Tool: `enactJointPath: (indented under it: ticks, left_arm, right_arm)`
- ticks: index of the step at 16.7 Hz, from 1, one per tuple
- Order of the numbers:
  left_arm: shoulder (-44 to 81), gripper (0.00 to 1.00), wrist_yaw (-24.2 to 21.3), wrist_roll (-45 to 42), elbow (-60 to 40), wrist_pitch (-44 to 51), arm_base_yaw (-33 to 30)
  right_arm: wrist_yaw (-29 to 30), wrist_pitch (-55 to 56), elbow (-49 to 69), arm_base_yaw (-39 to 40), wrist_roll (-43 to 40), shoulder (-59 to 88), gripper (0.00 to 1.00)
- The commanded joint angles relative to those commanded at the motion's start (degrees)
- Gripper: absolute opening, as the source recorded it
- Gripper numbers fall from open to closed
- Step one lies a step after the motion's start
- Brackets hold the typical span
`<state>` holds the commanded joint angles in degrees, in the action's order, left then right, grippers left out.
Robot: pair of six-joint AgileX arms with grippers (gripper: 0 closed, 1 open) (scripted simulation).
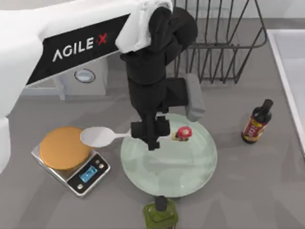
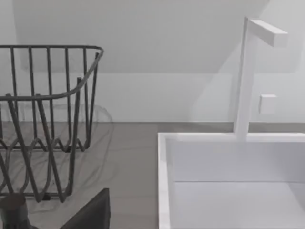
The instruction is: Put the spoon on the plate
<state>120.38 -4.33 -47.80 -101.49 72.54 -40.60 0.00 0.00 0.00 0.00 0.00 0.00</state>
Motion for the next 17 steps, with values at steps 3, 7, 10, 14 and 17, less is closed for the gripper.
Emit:
enactJointPath:
  ticks: [3, 7, 10, 14, 17]
  left_arm:
    - [5.4, 0.0, 2.9, 3.5, -3.9, -2.9, -3.9]
    - [6.6, 0.0, 3.7, 4.3, -4.5, -3.6, -4.5]
    - [6.4, 0.0, 3.6, 4.1, -4.3, -3.6, -4.2]
    - [7.8, 0.0, 3.3, 4.2, -4.6, -3.9, -4.7]
    - [9.3, 0.0, 2.4, 4.3, -4.9, -4.1, -5.3]
  right_arm:
    - [0.0, 0.0, 0.0, 0.0, 0.0, 0.0, 1.0]
    - [0.0, 0.0, 0.0, 0.0, 0.0, 0.0, 1.0]
    - [0.0, 0.0, 0.0, 0.0, 0.0, 0.0, 1.0]
    - [0.0, 0.0, 0.0, 0.0, 0.0, 0.0, 1.0]
    - [0.0, 0.0, 0.0, 0.0, 0.0, 0.0, 1.0]
